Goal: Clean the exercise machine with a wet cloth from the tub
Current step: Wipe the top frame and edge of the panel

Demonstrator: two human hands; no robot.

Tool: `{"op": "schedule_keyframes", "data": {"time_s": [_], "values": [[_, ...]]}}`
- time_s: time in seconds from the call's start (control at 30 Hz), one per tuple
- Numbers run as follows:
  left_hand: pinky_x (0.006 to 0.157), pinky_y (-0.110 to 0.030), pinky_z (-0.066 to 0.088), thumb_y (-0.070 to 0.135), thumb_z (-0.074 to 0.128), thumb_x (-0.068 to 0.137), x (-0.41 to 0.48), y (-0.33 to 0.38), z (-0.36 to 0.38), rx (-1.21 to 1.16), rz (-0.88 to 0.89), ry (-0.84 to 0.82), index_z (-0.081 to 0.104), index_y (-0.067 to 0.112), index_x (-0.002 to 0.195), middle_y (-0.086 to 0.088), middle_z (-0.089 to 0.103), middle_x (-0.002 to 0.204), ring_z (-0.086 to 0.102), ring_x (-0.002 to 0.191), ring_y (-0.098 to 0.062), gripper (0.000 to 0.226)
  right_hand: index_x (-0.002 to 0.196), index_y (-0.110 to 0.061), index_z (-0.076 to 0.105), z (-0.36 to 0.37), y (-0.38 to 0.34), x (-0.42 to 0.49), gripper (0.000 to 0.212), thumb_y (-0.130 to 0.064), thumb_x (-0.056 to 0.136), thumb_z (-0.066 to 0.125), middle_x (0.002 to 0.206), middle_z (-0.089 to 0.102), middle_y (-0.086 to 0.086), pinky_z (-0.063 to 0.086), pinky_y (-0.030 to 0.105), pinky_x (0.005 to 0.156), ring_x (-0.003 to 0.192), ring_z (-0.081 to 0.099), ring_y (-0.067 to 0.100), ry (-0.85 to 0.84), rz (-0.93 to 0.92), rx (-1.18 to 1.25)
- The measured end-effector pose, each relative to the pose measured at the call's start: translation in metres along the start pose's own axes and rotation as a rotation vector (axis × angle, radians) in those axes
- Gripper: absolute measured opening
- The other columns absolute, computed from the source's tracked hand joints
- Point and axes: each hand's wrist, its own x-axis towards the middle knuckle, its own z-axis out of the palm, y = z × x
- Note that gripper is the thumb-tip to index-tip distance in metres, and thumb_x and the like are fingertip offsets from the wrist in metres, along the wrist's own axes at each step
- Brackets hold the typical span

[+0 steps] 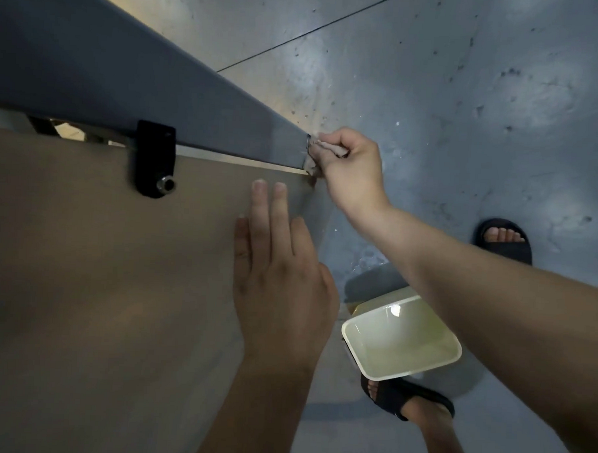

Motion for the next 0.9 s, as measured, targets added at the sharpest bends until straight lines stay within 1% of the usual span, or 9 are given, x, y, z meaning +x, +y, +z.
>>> {"op": "schedule_keyframes", "data": {"time_s": [0.07, 0.13, 0.33, 0.47, 0.53, 0.63, 0.7, 0.8, 0.9], "values": [[0.126, -0.040, -0.001, 0.012, 0.048, 0.079, 0.000, -0.004, 0.002, 0.005, 0.010, 0.026, 0.064, 0.007, 0.107, -0.015, 0.036, 0.162, 0.012, 0.158, -0.030, 0.032, 0.074, -0.026, 0.069, 0.004, -0.008, -0.018, 0.021, -0.009, 0.086, 0.076, 0.093, 0.071, 0.016, 0.056, 0.037, 0.081, 0.082, 0.068, 0.019, -0.032, -0.100, 0.012], [0.127, -0.039, -0.002, 0.013, 0.047, 0.078, 0.000, -0.007, 0.005, 0.020, 0.020, 0.041, 0.062, 0.008, 0.101, -0.015, 0.037, 0.162, 0.012, 0.158, -0.030, 0.028, 0.075, -0.028, 0.070, 0.006, -0.004, -0.023, 0.023, -0.009, 0.086, 0.076, 0.096, 0.068, 0.017, 0.054, 0.031, 0.081, 0.085, 0.067, 0.017, -0.016, -0.170, -0.004], [0.127, -0.039, -0.003, 0.015, 0.050, 0.078, 0.001, -0.007, 0.009, 0.025, 0.037, 0.059, 0.062, 0.009, 0.098, -0.014, 0.036, 0.162, 0.009, 0.158, -0.029, 0.024, 0.073, -0.024, 0.068, 0.003, 0.017, 0.001, 0.023, -0.010, 0.090, 0.074, 0.073, 0.068, -0.001, 0.054, 0.033, 0.068, 0.066, 0.062, 0.013, 0.034, 0.084, -0.039], [0.127, -0.041, -0.004, 0.017, 0.054, 0.078, 0.002, -0.007, 0.012, 0.054, 0.039, 0.087, 0.062, 0.010, 0.097, -0.014, 0.039, 0.161, 0.009, 0.158, -0.030, 0.022, 0.073, -0.030, 0.071, 0.006, 0.002, -0.033, 0.030, -0.005, 0.089, 0.072, 0.091, 0.070, -0.003, 0.058, 0.035, 0.080, 0.087, 0.070, 0.024, -0.080, -0.141, 0.057], [0.127, -0.041, -0.005, 0.018, 0.052, 0.079, 0.002, -0.008, 0.013, 0.067, 0.048, 0.084, 0.063, 0.009, 0.097, -0.014, 0.038, 0.161, 0.009, 0.158, -0.030, 0.023, 0.066, -0.028, 0.067, 0.006, 0.013, -0.012, 0.034, -0.002, 0.088, 0.071, 0.074, 0.068, -0.014, 0.055, 0.032, 0.076, 0.081, 0.067, 0.019, -0.018, -0.073, -0.027], [0.127, -0.040, -0.006, 0.018, 0.047, 0.080, 0.001, -0.010, 0.013, 0.075, 0.059, 0.071, 0.064, 0.007, 0.098, -0.015, 0.038, 0.161, 0.009, 0.158, -0.030, 0.028, 0.062, -0.023, 0.066, 0.004, 0.034, 0.031, 0.026, -0.010, 0.084, 0.074, 0.066, 0.067, -0.009, 0.061, 0.046, 0.076, 0.072, 0.066, 0.018, 0.094, 0.203, -0.099], [0.127, -0.040, -0.007, 0.019, 0.045, 0.080, 0.001, -0.010, 0.015, 0.087, 0.061, 0.065, 0.065, 0.007, 0.099, -0.014, 0.039, 0.161, 0.009, 0.158, -0.030, 0.031, 0.063, -0.023, 0.067, 0.005, 0.033, 0.024, 0.022, -0.016, 0.082, 0.075, 0.066, 0.068, -0.009, 0.061, 0.047, 0.077, 0.072, 0.068, 0.019, 0.074, 0.198, -0.104], [0.126, -0.041, -0.009, 0.023, 0.050, 0.079, 0.002, -0.010, 0.015, 0.146, 0.047, 0.046, 0.067, 0.005, 0.111, -0.013, 0.035, 0.163, 0.005, 0.158, -0.028, 0.041, 0.080, -0.018, 0.070, 0.004, 0.019, -0.009, 0.017, -0.008, 0.092, 0.072, 0.079, 0.069, -0.006, 0.055, 0.029, 0.077, 0.073, 0.063, 0.005, -0.033, 0.009, 0.016], [0.124, -0.041, -0.016, 0.030, 0.050, 0.079, 0.004, -0.008, 0.012, 0.226, 0.038, -0.006, 0.054, 0.001, 0.142, -0.012, 0.024, 0.168, -0.002, 0.158, -0.028, 0.069, 0.076, -0.018, 0.067, 0.004, 0.035, 0.009, 0.020, -0.006, 0.092, 0.072, 0.076, 0.068, -0.004, 0.056, 0.035, 0.075, 0.071, 0.063, 0.007, 0.022, 0.060, -0.001]]}}
